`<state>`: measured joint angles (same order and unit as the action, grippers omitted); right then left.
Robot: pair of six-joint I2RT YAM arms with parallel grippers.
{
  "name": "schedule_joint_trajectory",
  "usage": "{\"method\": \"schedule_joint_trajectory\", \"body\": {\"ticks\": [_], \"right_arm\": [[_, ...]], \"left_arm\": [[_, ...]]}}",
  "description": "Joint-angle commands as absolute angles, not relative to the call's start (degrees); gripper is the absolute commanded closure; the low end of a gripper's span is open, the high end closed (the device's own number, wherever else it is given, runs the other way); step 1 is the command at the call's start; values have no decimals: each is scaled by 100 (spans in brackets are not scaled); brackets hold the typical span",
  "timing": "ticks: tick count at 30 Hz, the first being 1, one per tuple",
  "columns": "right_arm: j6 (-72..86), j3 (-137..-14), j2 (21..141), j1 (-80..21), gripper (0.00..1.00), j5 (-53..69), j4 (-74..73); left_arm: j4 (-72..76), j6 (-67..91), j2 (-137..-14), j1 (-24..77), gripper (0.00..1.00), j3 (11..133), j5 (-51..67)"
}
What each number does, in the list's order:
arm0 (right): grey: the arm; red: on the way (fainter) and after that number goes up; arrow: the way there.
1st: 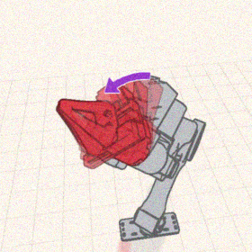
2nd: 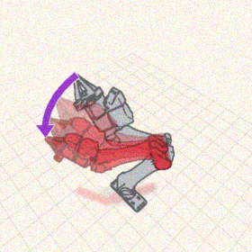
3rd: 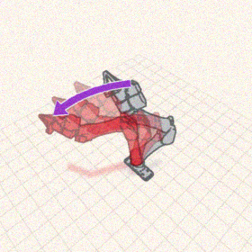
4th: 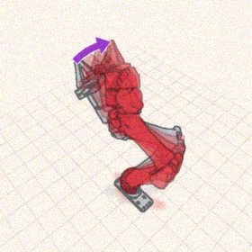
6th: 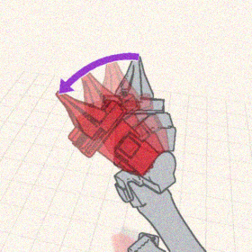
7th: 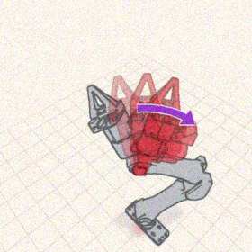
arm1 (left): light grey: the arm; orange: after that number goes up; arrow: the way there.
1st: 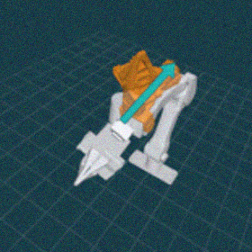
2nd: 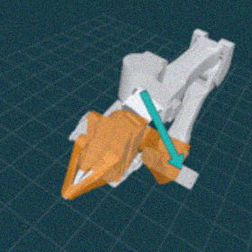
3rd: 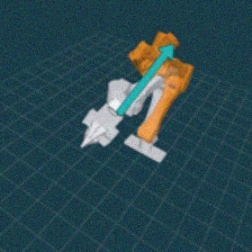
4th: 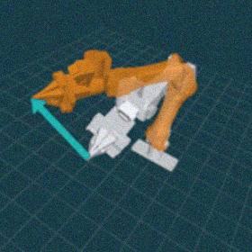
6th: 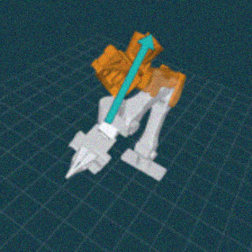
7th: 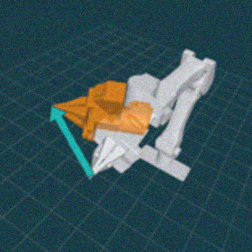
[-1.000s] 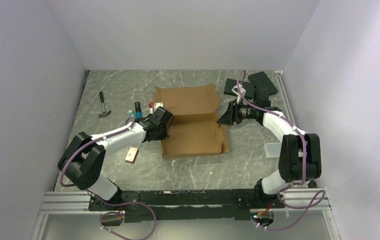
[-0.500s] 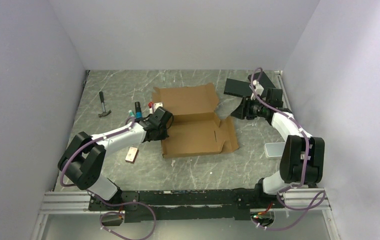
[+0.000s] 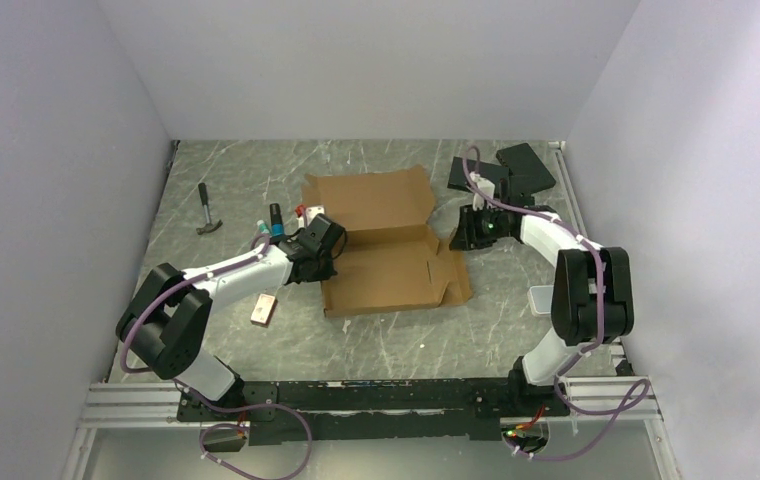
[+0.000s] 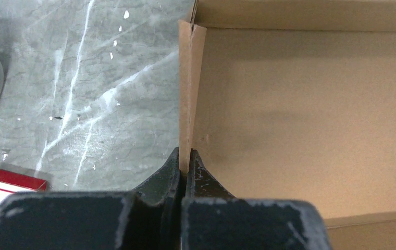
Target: Fold the paper box
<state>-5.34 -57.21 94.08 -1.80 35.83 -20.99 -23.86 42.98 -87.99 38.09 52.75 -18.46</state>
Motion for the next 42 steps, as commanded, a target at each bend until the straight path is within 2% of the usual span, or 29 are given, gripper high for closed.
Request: {"method": "schedule_joint_trajectory", "body": {"ticks": [1, 4, 5, 10, 14, 17, 20, 26, 42], "right_arm": [[-978, -6149, 9434, -424, 75, 3023, -2498], [-1045, -6275, 9415, -547, 97, 3056, -2628], [-1035, -6297, 9357, -577, 100, 3137, -2636], [-784, -6211, 8931, -835, 100, 3369, -2325], [-688, -6172, 9027, -1050, 100, 3360, -2212], [-645, -6176, 9100, -1147, 95, 3373, -2191], [-561, -6146, 9128, -1169, 84, 3561, -2134], [-457, -6131, 9276, -1161, 73, 4086, -2124], [-255, -6073, 9626, -1005, 59, 4854, -1995]], "left_arm": [[-2402, 4510, -8820, 3832, 100, 5515, -2096], [-2424, 4535, -8833, 3833, 100, 5544, -2098], [-2420, 4543, -8826, 3834, 100, 5543, -2095], [-2349, 4553, -8843, 3830, 100, 5562, -1980], [-2352, 4560, -8926, 3841, 100, 5637, -1934], [-2362, 4569, -8947, 3841, 100, 5667, -1914], [-2348, 4579, -8963, 3838, 100, 5669, -1896], [-2387, 4579, -8984, 3836, 100, 5690, -1890], [-2387, 4588, -8929, 3841, 100, 5633, -1910]]}}
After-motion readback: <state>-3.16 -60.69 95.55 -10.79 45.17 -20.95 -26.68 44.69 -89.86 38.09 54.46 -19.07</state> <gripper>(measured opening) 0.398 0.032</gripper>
